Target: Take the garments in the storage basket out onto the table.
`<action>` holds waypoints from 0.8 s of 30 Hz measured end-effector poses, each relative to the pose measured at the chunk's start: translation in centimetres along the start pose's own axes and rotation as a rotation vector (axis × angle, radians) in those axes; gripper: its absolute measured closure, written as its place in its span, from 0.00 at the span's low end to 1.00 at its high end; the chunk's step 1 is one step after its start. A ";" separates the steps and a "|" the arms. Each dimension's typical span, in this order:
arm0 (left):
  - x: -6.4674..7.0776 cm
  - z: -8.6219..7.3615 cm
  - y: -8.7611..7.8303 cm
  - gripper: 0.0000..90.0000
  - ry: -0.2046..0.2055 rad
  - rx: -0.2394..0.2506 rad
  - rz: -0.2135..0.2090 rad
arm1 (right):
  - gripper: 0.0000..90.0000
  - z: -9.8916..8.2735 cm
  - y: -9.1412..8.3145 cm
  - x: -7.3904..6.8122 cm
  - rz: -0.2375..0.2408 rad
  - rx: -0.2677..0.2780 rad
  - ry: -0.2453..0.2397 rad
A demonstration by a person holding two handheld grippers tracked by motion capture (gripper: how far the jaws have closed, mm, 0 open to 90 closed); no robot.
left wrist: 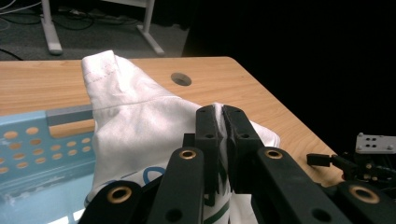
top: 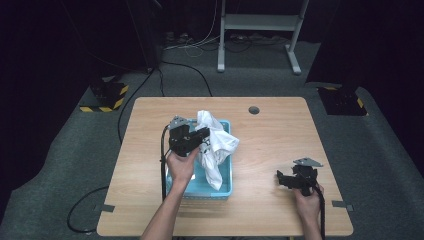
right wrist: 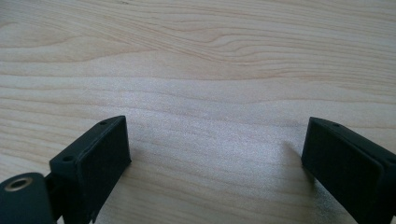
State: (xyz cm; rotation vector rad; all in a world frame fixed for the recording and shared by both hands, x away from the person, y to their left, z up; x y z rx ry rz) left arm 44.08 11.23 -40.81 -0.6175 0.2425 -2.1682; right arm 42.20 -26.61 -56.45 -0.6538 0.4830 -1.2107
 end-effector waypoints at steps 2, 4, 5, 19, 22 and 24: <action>0.2 0.2 0.1 0.94 0.000 0.005 -0.004 | 0.08 0.0 0.0 0.0 0.000 0.000 0.000; 0.5 0.5 0.2 0.94 0.004 0.006 -0.012 | 0.08 0.0 0.0 0.0 0.000 0.000 0.000; 0.5 0.5 0.2 0.94 0.004 0.006 -0.012 | 0.08 0.0 0.0 0.0 0.000 0.000 0.000; 2.7 2.0 1.2 0.94 0.033 0.017 -0.070 | 0.08 0.0 0.0 0.0 0.000 0.000 0.000; 3.1 2.2 1.4 0.94 0.038 0.018 -0.082 | 0.08 0.0 0.0 0.0 0.000 0.000 -0.001; 3.3 2.4 1.6 0.94 0.038 0.017 -0.091 | 0.08 0.0 0.0 0.0 0.000 0.000 0.000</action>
Point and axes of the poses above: each handheld gripper's, and its own axes: y roughly forward along the jaws, z roughly out of its top, x roughly to its right, the point moved 3 cm from there along y, roughly forward along the jaws
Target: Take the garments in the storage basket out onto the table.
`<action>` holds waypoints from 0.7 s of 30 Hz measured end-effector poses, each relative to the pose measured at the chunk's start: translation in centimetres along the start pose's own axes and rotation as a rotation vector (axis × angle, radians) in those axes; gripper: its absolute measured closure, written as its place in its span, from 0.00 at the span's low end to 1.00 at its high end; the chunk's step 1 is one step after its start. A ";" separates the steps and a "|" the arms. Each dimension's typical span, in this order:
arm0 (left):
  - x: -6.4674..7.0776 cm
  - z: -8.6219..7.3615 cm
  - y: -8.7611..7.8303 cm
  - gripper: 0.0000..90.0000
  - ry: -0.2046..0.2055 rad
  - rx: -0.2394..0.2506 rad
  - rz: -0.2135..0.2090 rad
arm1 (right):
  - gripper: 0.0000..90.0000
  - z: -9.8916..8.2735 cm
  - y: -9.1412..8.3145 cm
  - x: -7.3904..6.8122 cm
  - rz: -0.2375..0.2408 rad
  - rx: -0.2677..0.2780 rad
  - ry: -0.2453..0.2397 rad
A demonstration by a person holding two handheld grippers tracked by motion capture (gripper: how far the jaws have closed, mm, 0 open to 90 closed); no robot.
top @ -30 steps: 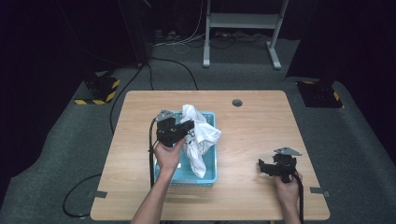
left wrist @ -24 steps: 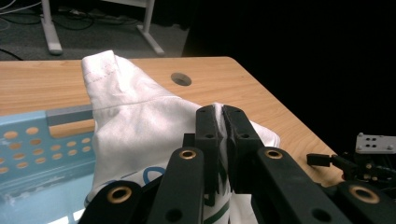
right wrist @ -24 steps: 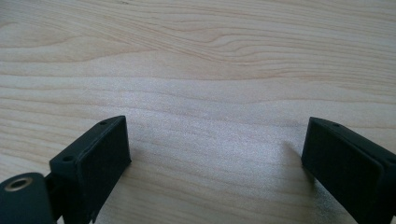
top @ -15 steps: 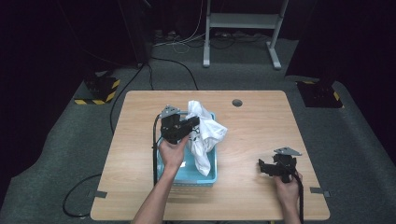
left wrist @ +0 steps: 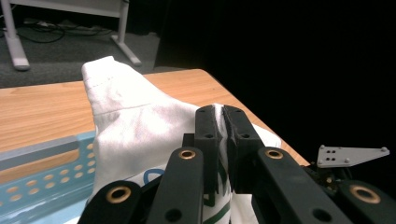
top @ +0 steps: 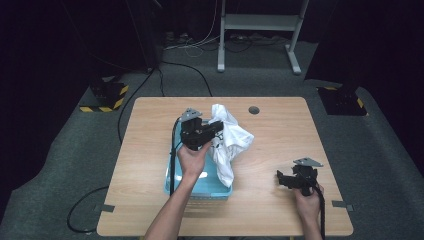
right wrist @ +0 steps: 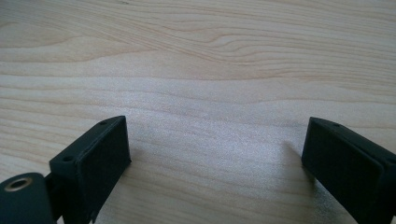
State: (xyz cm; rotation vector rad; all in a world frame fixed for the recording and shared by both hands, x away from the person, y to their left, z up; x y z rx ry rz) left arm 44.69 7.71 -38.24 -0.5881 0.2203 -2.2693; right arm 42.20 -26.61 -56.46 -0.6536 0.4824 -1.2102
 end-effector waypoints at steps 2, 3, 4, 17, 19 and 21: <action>0.3 0.1 0.3 0.94 0.003 -0.003 -0.009 | 0.08 0.0 0.0 0.0 0.000 0.000 0.000; 0.4 0.2 0.4 0.94 0.006 -0.001 -0.013 | 0.08 0.0 0.0 0.0 0.000 0.000 0.000; 0.6 0.2 0.6 0.94 0.007 -0.005 -0.017 | 0.08 0.0 0.0 0.0 0.000 0.000 0.000; 2.5 0.7 2.8 0.94 0.057 -0.029 -0.037 | 0.08 0.0 0.0 0.0 0.000 0.000 0.000; 2.6 0.7 3.2 0.94 0.055 -0.033 -0.041 | 0.08 0.0 0.0 0.0 0.000 0.000 0.000; 2.8 0.5 3.7 0.94 0.053 -0.041 -0.045 | 0.08 0.0 0.0 0.0 0.001 0.000 -0.001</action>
Point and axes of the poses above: each handheld gripper's, and its own axes: y roughly forward along the jaws, z roughly out of its top, x roughly to its right, the point moved 3 cm from there along y, roughly forward along the jaws
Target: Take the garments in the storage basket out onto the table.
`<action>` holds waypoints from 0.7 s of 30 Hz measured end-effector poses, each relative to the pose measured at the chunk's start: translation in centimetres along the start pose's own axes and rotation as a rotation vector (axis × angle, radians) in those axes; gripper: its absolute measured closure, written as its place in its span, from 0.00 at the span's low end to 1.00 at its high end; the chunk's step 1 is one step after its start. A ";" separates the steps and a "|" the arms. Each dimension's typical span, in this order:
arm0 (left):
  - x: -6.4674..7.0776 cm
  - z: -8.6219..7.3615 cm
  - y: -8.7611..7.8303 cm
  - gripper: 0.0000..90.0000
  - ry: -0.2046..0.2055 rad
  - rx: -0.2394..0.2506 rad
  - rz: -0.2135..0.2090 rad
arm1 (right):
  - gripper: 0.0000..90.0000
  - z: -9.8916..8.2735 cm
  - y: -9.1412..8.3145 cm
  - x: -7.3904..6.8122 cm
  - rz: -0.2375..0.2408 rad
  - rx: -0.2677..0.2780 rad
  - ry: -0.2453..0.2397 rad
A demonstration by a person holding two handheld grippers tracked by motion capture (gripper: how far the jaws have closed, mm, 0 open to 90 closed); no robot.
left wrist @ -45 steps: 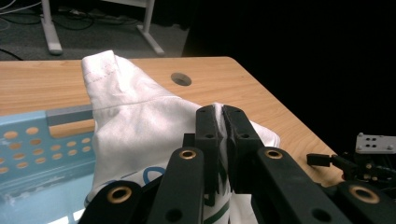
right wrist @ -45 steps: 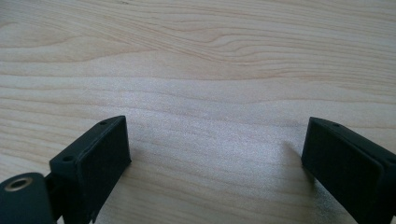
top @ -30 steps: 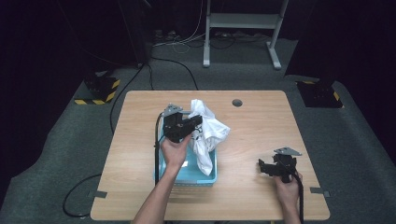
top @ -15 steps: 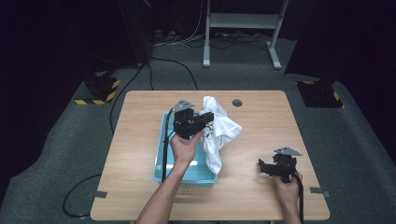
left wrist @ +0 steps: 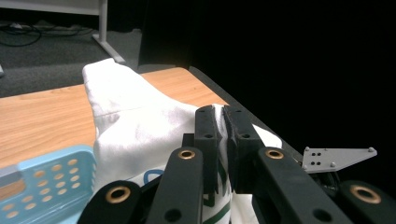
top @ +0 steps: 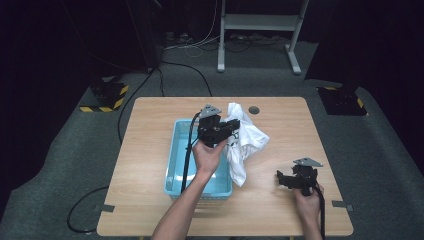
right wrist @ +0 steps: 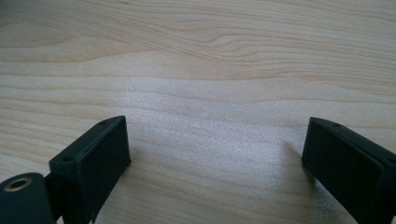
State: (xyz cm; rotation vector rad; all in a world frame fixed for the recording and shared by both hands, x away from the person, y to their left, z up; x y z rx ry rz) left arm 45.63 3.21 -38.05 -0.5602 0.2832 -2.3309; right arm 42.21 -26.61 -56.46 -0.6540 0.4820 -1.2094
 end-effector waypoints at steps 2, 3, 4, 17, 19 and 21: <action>0.2 -0.2 0.6 0.94 0.003 -0.011 -0.005 | 0.08 0.0 0.0 0.0 0.000 0.000 0.000; 0.2 -0.2 0.9 0.94 0.005 -0.013 -0.007 | 0.08 0.0 0.0 0.0 0.000 0.000 0.000; 0.3 -0.2 1.0 0.94 0.005 -0.014 -0.009 | 0.08 0.0 0.0 0.0 0.000 0.000 0.000; 0.8 -1.1 3.3 0.93 -0.010 -0.032 -0.024 | 0.08 0.0 0.0 0.0 0.000 0.000 0.000; 0.7 -1.4 3.6 0.93 -0.013 -0.037 -0.020 | 0.08 0.0 0.0 0.0 0.000 0.000 0.000; 0.5 -1.8 3.9 0.93 -0.016 -0.044 -0.017 | 0.08 0.0 0.0 0.0 0.000 -0.001 -0.001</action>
Point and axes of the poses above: each handheld gripper's, and its own axes: y roughly forward along the jaws, z roughly out of its top, x roughly to its right, the point moved 3 cm from there along y, roughly forward along the jaws
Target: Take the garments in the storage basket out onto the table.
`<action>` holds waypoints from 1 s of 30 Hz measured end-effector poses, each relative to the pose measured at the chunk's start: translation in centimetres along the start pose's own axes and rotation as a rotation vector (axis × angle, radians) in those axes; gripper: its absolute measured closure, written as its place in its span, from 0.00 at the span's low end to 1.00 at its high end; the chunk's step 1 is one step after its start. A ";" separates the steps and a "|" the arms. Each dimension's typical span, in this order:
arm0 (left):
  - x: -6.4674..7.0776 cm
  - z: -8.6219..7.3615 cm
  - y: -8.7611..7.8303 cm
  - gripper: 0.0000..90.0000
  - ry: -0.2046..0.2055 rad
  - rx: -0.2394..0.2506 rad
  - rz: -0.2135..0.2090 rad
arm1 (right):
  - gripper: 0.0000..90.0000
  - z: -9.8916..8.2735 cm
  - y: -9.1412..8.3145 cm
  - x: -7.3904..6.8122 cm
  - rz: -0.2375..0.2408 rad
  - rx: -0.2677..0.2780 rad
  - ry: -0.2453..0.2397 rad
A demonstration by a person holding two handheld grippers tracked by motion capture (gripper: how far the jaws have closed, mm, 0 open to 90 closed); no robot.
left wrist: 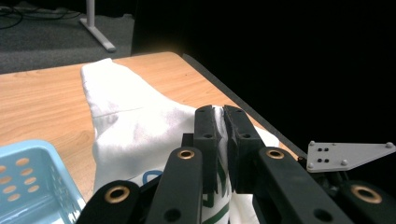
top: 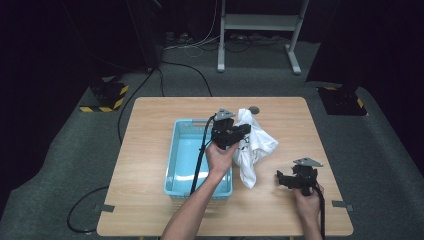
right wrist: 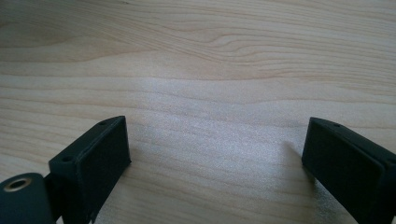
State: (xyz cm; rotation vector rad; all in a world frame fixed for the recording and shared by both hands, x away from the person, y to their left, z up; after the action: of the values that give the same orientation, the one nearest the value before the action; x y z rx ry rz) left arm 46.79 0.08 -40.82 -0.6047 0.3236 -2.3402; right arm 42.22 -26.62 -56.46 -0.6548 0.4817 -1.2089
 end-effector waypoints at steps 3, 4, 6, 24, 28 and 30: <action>-0.1 -0.4 0.4 0.93 0.000 -0.012 0.003 | 0.08 0.0 0.0 0.0 0.000 0.000 0.000; -0.1 -0.4 0.4 0.93 0.000 -0.012 0.003 | 0.08 0.0 0.0 0.0 0.000 0.000 0.000; -0.1 -0.7 0.8 0.93 -0.001 -0.021 0.005 | 0.08 0.0 0.0 0.0 0.000 0.000 0.001; -0.4 -1.2 1.4 0.94 -0.010 -0.036 0.014 | 0.08 0.0 0.0 0.0 0.000 0.000 0.000; -0.4 -1.6 1.6 0.94 -0.003 -0.049 0.023 | 0.08 0.0 0.0 0.0 0.001 0.000 0.000; -0.5 -1.9 1.8 0.93 0.001 -0.058 0.029 | 0.08 0.0 0.0 0.0 0.000 0.000 0.000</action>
State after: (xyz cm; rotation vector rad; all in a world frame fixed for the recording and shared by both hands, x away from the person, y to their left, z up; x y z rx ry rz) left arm 47.15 -0.78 -43.26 -0.6228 0.3987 -2.3100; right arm 42.21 -26.61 -56.46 -0.6549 0.4821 -1.2086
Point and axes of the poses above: each handheld gripper's, and its own axes: y roughly forward along the jaws, z roughly out of its top, x roughly to its right, the point moved 3 cm from there along y, roughly forward along the jaws
